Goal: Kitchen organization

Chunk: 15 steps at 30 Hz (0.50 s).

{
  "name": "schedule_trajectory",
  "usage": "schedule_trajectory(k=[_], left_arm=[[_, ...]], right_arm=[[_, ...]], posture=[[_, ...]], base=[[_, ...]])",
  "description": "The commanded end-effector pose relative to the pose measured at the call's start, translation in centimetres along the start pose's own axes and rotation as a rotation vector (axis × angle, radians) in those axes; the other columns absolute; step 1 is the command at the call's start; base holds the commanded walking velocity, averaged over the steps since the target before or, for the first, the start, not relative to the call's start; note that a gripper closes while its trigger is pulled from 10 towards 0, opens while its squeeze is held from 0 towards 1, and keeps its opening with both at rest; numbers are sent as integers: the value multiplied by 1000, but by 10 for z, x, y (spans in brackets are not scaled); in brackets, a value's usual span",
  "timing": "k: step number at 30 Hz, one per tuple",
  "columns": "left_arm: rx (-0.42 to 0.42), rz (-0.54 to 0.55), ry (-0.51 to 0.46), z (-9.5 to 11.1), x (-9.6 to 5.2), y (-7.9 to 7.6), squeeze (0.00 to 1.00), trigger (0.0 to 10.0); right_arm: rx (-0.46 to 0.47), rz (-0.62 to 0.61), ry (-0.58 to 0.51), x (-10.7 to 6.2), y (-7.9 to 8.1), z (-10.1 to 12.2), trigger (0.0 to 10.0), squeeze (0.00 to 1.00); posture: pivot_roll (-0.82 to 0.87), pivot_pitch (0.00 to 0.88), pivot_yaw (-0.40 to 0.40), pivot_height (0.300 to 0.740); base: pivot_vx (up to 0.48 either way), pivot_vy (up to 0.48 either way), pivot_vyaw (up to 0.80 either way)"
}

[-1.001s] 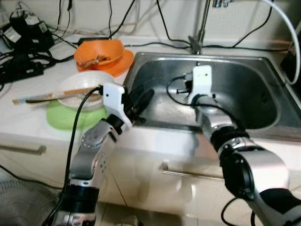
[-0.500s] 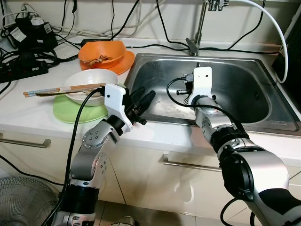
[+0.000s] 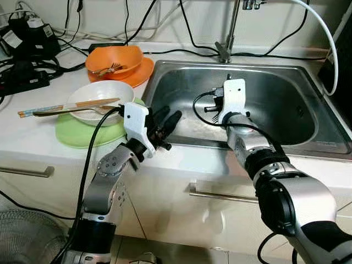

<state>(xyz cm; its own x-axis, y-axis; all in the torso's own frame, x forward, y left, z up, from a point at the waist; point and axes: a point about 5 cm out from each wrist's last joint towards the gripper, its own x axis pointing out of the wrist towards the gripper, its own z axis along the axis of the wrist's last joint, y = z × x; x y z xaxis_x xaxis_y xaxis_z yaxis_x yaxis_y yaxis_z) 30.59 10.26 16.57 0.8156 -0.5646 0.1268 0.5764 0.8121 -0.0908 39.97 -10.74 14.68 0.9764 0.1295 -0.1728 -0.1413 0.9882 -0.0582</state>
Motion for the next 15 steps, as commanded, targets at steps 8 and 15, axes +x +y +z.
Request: schedule_trajectory(k=[8,15], left_arm=[[4,17,64,-14,-5,3,0,10000],[3,27,82,-19,-10,5,0,10000]], right_arm=[[-32,36,31,-2,9,-11,10000,0],[-26,43,33,-3,12,-15,10000,780]], posture=[[208,6,44,740],[208,1,47,740]], base=[[0,0,0],[0,0,0]])
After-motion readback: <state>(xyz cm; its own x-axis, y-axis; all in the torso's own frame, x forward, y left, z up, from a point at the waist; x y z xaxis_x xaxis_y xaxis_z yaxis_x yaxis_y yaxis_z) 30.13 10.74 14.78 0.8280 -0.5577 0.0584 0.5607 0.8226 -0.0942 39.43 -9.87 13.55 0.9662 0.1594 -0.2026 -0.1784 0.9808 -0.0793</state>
